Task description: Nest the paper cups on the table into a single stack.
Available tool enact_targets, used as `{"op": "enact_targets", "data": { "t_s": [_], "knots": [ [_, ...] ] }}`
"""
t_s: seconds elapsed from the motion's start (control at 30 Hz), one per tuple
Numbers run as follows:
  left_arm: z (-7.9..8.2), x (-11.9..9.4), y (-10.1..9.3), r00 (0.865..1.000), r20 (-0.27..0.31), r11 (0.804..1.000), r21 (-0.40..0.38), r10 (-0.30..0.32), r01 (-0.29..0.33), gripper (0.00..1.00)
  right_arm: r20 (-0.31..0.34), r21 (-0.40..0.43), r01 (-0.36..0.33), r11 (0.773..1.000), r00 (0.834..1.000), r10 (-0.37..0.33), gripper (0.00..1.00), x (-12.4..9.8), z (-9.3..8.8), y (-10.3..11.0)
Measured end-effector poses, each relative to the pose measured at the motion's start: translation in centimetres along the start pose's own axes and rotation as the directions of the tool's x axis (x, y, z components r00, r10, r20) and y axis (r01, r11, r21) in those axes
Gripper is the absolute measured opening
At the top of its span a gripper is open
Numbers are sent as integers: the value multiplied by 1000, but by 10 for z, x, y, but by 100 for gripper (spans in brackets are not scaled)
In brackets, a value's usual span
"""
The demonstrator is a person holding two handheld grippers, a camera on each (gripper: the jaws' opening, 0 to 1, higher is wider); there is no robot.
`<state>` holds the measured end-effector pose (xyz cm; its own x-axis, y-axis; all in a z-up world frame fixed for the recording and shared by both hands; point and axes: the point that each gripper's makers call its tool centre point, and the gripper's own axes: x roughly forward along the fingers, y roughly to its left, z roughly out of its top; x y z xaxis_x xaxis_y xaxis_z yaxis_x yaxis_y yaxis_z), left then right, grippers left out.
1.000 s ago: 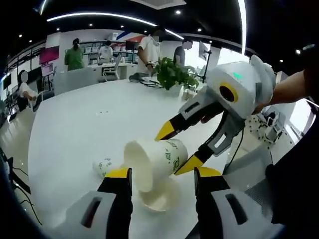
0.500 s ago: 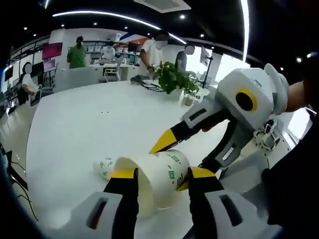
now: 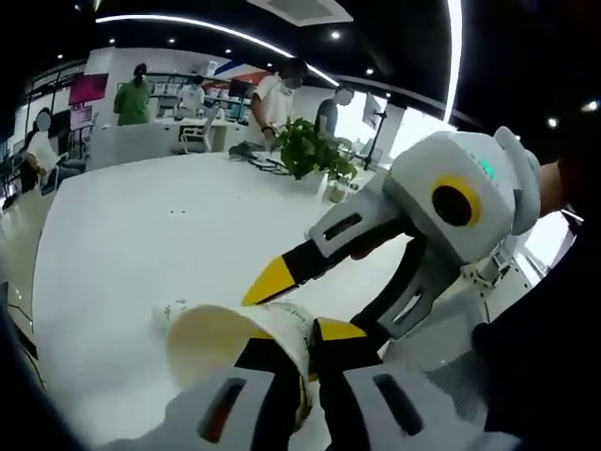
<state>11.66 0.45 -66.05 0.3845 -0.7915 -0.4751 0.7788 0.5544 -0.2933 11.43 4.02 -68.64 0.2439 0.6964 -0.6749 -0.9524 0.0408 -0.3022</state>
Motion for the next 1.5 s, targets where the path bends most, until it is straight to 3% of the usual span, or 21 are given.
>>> {"op": "enact_targets", "data": {
  "t_s": [0.27, 0.43, 0.5, 0.57, 0.7, 1.13, 1.27, 1.33, 1.5],
  "knots": [
    [-5, 3, -2, 1000, -27, 1000, 20, -2, 3, 0, -17, 14, 3, 1000, 1000, -3, 35, -2, -9, 3],
    [-4, 1, -5, 1000, -30, 1000, 30, 8, -7, 0, -45, 46, 7, 999, 999, -5, 41, -4, -23, 2],
    [-7, 3, 6, 999, -31, 999, 34, 17, -16, 0, -53, 63, 10, 998, 999, -7, 42, -6, -28, 2],
    [-2, 0, -1, 999, -30, 999, 34, 28, -26, 0, -62, 81, 15, 997, 998, -10, 44, -7, -34, 2],
    [-1, -1, 2, 999, -21, 999, 24, 27, -26, 0, -72, 108, 26, 994, 997, -18, 49, -11, -41, 2],
    [-14, 6, 1, 994, -107, 997, 72, 40, -32, 0, -149, 159, 73, 985, 988, -49, 57, -23, -77, 3],
    [-20, 8, 3, 989, -140, 996, 88, 46, -34, 0, -162, 208, 94, 974, 985, -60, 59, -27, -87, 3],
    [-26, 11, 14, 985, -162, 994, 105, 54, -37, 0, -168, 230, 105, 968, 983, -67, 60, -30, -91, 4],
    [-28, 11, 9, 981, -186, 993, 111, 50, -30, 0, -180, 303, 137, 943, 980, -85, 63, -34, -105, -1]
  ]
}}
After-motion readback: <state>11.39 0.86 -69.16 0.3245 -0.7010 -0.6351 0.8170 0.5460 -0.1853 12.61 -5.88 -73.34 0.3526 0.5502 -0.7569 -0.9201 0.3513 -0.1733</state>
